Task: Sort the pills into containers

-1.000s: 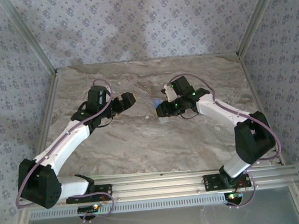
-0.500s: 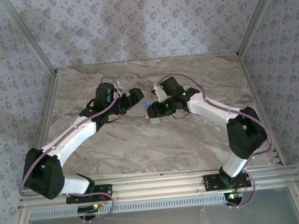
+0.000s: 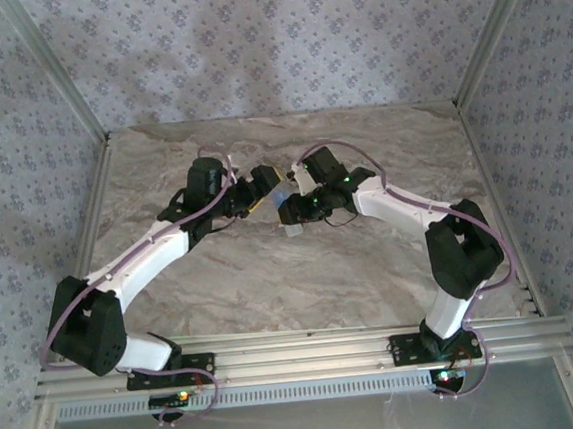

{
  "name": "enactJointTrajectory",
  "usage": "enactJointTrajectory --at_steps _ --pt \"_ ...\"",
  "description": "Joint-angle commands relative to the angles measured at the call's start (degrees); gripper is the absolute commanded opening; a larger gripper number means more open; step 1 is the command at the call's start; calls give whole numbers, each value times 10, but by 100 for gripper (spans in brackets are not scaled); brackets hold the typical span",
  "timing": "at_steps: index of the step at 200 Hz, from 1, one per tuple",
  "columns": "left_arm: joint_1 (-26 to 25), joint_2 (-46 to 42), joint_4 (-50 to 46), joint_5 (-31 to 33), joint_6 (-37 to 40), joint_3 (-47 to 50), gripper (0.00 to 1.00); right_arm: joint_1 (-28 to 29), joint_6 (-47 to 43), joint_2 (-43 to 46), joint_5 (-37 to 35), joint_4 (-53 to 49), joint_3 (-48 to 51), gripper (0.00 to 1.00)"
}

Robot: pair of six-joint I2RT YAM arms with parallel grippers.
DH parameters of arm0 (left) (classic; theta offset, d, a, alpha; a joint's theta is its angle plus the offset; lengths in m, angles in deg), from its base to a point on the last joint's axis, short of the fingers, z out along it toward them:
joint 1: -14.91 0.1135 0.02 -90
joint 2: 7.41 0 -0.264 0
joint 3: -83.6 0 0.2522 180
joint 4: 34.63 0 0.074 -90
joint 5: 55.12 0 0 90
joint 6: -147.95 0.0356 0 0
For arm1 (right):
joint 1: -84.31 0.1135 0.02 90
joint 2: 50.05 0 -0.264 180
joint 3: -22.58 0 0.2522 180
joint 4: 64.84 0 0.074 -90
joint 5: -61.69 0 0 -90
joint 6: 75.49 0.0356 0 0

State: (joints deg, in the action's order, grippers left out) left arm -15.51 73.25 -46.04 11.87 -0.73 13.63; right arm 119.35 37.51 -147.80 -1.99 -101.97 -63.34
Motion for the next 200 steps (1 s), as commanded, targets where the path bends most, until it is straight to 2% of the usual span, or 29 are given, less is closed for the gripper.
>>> enactJointTrajectory --at_steps 1,200 --pt "-5 6 25 -13 -9 -15 92 5 10 -5 -1 9 -23 35" --pt "-22 37 29 -13 -7 -35 92 20 33 -8 5 32 -22 35"
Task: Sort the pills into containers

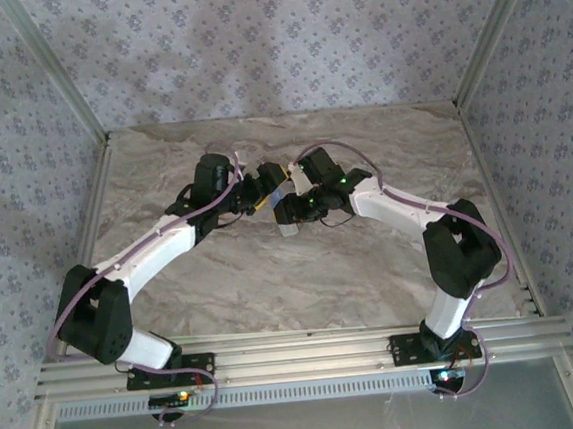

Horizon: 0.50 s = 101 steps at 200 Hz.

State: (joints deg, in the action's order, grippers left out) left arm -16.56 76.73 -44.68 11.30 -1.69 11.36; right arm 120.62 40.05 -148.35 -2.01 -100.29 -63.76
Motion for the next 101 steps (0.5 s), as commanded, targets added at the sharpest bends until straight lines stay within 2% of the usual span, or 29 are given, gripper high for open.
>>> enactJointTrajectory --at_steps 1,101 --pt "-11 3 16 -7 2 -12 92 8 7 -2 5 16 -18 35" --pt "-51 13 49 -6 -43 -68 92 5 20 0 5 35 12 34"
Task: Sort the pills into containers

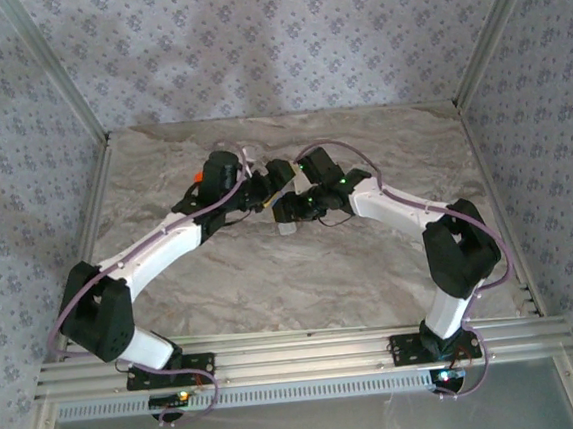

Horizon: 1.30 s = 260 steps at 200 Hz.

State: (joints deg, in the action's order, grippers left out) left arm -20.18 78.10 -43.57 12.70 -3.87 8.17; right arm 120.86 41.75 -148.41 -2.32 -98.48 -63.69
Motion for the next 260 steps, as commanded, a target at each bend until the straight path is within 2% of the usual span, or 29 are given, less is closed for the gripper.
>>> enactJointTrajectory --at_steps 1,27,70,105,127,147,173,195,238,260 --pt "-14 -1 37 -20 -21 -37 92 3 3 1 8 17 11 34" --pt "-12 -10 2 3 0 -35 92 -5 7 12 4 25 31 34" --pt "20 -62 -49 91 26 25 94 -24 -10 34 -6 18 92 34" --pt "70 -105 -69 98 43 85 94 -34 -62 40 -36 -10 117 34" --pt "83 -126 -76 97 53 117 94 -31 -100 38 -54 -26 120 35" --pt "86 -141 -77 98 55 146 94 -27 -123 30 -98 -50 113 35" --pt "86 -158 -68 99 47 179 94 -12 -163 3 -149 -75 95 42" --pt "86 -167 -68 98 50 192 94 2 -197 -28 -182 -88 80 43" --pt "86 -176 -86 99 59 192 95 12 -216 -66 -203 -95 65 45" --pt "86 -176 -90 97 64 189 94 19 -217 -73 -212 -98 63 59"
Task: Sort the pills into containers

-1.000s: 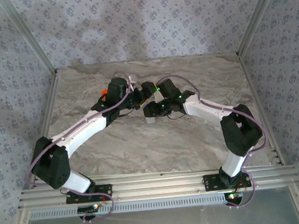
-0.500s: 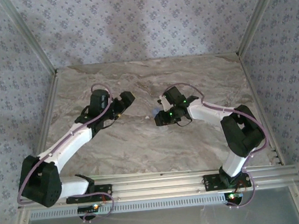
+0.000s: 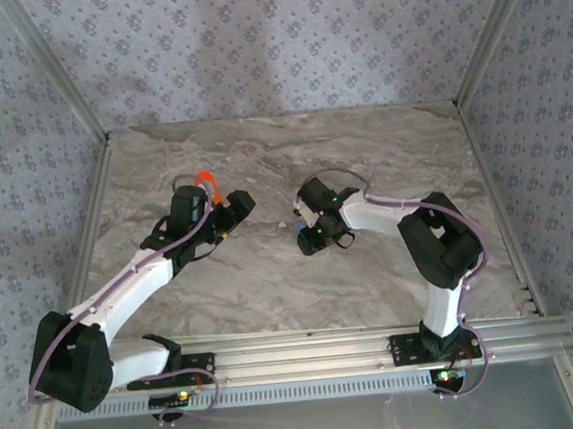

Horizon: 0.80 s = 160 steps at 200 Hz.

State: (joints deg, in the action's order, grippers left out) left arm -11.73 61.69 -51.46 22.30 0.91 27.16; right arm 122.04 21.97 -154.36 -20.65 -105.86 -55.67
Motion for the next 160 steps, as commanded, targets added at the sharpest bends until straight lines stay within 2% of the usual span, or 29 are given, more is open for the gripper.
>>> enactJointTrajectory --at_steps 1,28,54,91,120,160 --pt "1 -12 -11 1 16 -1 94 8 -19 -14 -29 -24 -17 59" --pt "2 -12 -10 0 16 0 94 20 -10 -8 -52 -49 -20 76" --pt "2 -10 -9 -2 20 -7 95 30 16 18 -75 -76 -2 82" --pt "2 -3 -16 -7 32 -23 95 14 72 41 -106 -126 31 82" --pt "2 8 -31 -13 51 -42 95 -28 98 44 -118 -137 36 80" --pt "3 24 -50 -22 78 -64 95 -88 110 43 -97 -140 14 80"
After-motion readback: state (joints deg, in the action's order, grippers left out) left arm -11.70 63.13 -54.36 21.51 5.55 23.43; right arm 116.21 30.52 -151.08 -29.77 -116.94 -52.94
